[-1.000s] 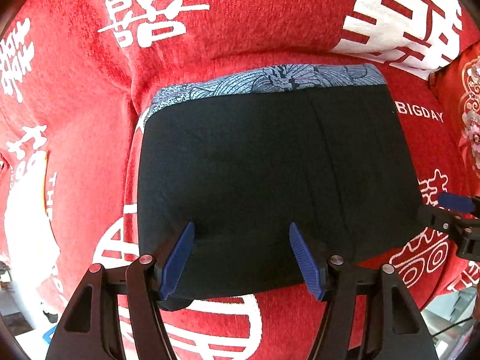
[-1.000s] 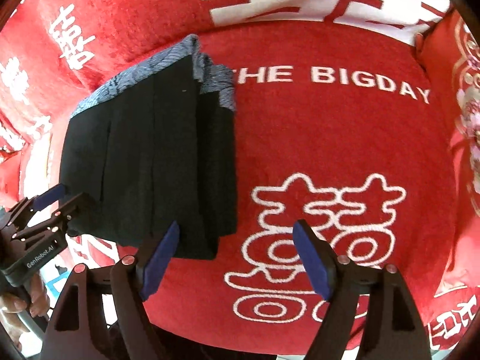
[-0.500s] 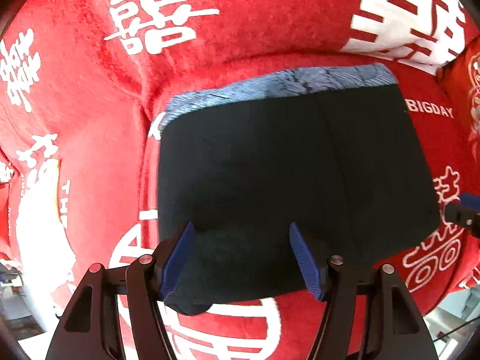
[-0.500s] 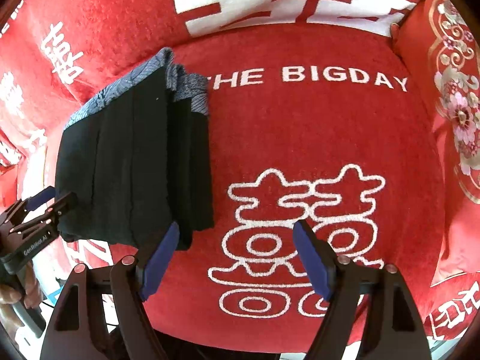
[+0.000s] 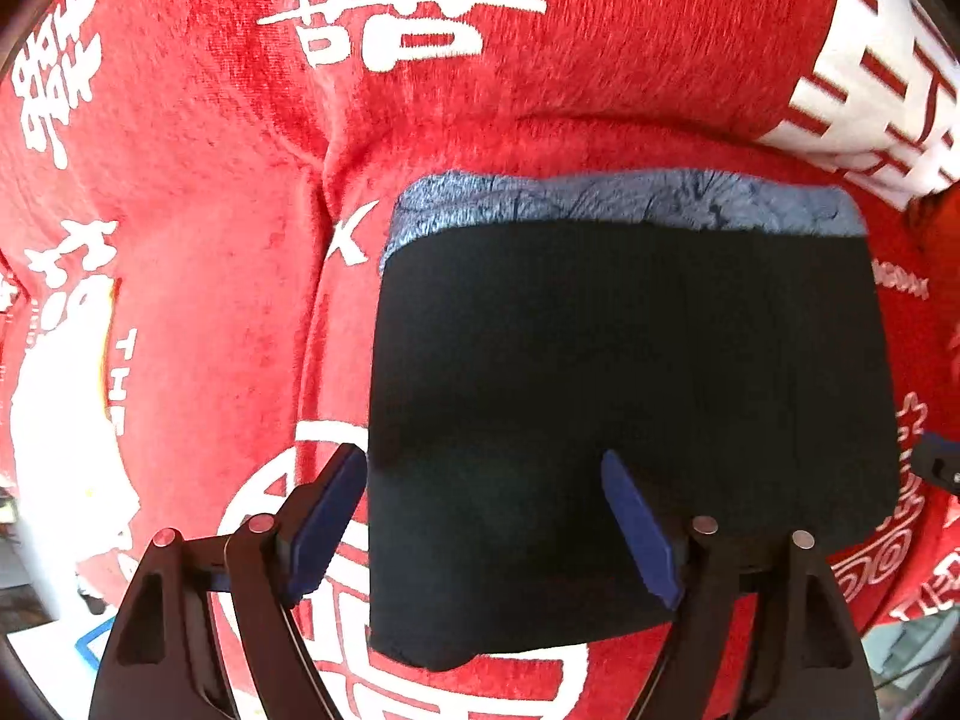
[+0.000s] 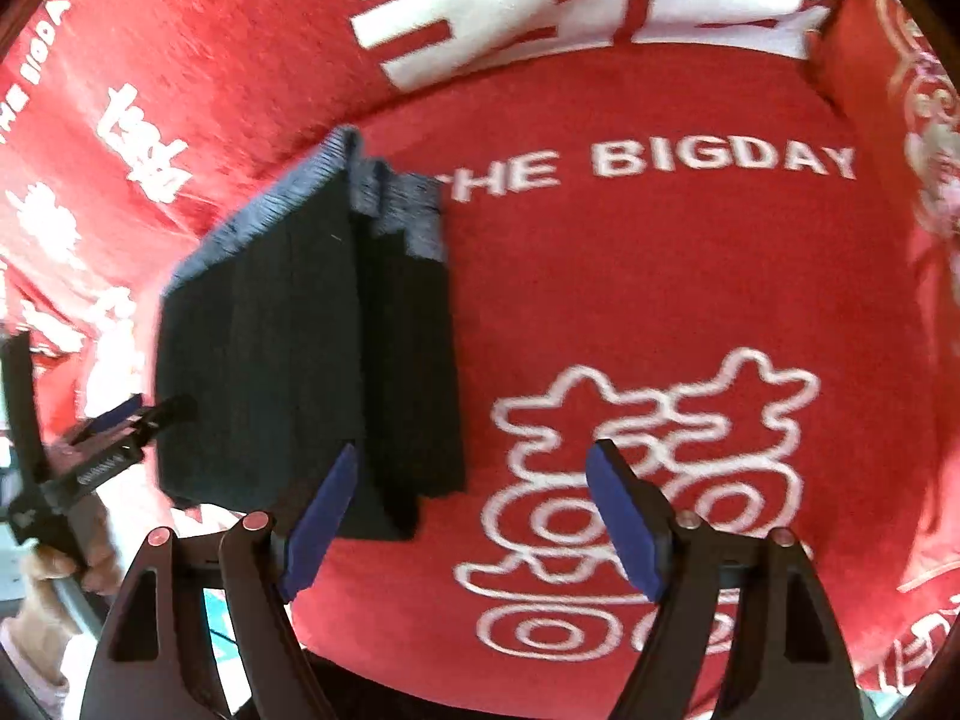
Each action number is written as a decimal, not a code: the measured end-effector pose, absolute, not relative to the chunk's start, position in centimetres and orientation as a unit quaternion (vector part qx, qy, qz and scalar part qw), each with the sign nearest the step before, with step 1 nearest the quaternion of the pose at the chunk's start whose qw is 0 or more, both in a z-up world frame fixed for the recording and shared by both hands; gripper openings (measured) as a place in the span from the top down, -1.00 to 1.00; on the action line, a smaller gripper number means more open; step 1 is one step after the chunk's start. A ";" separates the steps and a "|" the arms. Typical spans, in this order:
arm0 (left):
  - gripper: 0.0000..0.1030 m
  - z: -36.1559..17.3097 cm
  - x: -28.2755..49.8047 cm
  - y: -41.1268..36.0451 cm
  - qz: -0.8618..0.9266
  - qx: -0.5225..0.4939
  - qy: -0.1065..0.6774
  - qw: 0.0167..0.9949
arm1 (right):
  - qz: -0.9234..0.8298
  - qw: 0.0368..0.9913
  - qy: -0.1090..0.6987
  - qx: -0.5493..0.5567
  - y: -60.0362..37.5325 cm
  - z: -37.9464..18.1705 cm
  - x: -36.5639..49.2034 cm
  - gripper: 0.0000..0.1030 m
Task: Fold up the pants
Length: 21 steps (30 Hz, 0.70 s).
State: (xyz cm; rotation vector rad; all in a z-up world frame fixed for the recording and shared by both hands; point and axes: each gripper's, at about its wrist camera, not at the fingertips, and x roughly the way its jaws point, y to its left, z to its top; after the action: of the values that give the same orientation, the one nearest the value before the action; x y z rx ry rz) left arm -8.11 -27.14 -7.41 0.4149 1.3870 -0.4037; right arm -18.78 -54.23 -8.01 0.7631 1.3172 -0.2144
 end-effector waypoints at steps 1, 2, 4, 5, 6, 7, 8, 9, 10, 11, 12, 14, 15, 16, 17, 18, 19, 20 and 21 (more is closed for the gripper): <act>-0.58 -7.4 -7.7 -26.8 -0.186 0.182 0.631 0.731 | -0.088 0.722 0.589 0.352 -54.3 -8.1 -18.5 -0.60; -0.58 -7.4 -7.2 -26.5 -0.190 0.176 0.632 0.731 | -0.076 0.725 0.584 0.358 -54.6 -8.3 -18.0 -0.62; -0.58 -7.5 -6.3 -25.9 -0.203 0.167 0.635 0.727 | -0.061 0.725 0.581 0.365 -54.9 -8.8 -17.3 -0.65; -0.58 -7.8 -5.8 -25.6 -0.213 0.166 0.638 0.721 | -0.051 0.725 0.578 0.372 -55.2 -9.2 -16.9 -0.65; -0.58 -8.0 -5.5 -25.5 -0.222 0.165 0.642 0.715 | -0.042 0.723 0.575 0.379 -55.5 -9.5 -16.4 -0.65; -0.59 -8.3 -5.2 -25.4 -0.232 0.163 0.646 0.709 | -0.037 0.723 0.574 0.384 -55.7 -9.8 -16.2 -0.65; -0.68 -8.7 -4.8 -25.2 -0.242 0.160 0.651 0.702 | -0.029 0.721 0.572 0.390 -55.9 -10.1 -15.8 -0.65; -0.76 -9.0 -4.5 -25.0 -0.247 0.159 0.653 0.698 | -0.022 0.718 0.572 0.396 -56.0 -10.5 -15.4 -0.65; -0.84 -9.2 -4.3 -24.8 -0.249 0.157 0.653 0.698 | -0.015 0.716 0.571 0.401 -56.1 -10.8 -15.2 -0.65; -0.84 -9.4 -4.0 -24.6 -0.258 0.152 0.653 0.696 | -0.001 0.714 0.570 0.407 -56.1 -11.2 -14.8 -0.65; -0.84 -9.7 -3.8 -24.5 -0.265 0.143 0.657 0.691 | 0.010 0.712 0.569 0.411 -56.0 -11.6 -14.5 -0.65; -0.84 -10.2 -3.4 -24.3 -0.279 0.124 0.664 0.682 | 0.033 0.707 0.571 0.417 -55.7 -12.4 -13.9 -0.65; -0.84 -10.4 -3.2 -24.2 -0.284 0.117 0.667 0.678 | 0.043 0.703 0.573 0.419 -55.6 -12.9 -13.5 -0.65; -0.84 -10.8 -3.0 -24.1 -0.291 0.107 0.672 0.673 | 0.050 0.700 0.575 0.420 -55.5 -13.3 -13.4 -0.65; -0.84 -11.3 -2.7 -24.0 -0.298 0.092 0.679 0.665 | 0.058 0.697 0.580 0.419 -55.3 -13.9 -13.1 -0.65; -0.84 -11.6 -2.6 -23.8 -0.301 0.081 0.684 0.660 | 0.064 0.694 0.581 0.420 -55.2 -14.4 -12.8 -0.65; -0.90 -12.0 -2.4 -23.7 -0.305 0.069 0.688 0.654 | 0.071 0.693 0.579 0.424 -55.2 -14.7 -12.6 -0.65; -0.98 -12.7 -2.1 -23.6 -0.305 0.058 0.693 0.650 | 0.082 0.690 0.575 0.432 -55.3 -15.1 -12.3 -0.65; -0.98 -13.1 -2.0 -23.6 -0.308 0.051 0.695 0.648 | 0.088 0.688 0.572 0.438 -55.4 -15.3 -12.2 -0.65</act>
State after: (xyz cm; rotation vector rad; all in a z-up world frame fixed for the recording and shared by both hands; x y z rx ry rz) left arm -2.01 -23.59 -13.07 0.1152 1.5798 -0.7004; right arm -12.20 -55.36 -15.32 0.9801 1.2800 0.1978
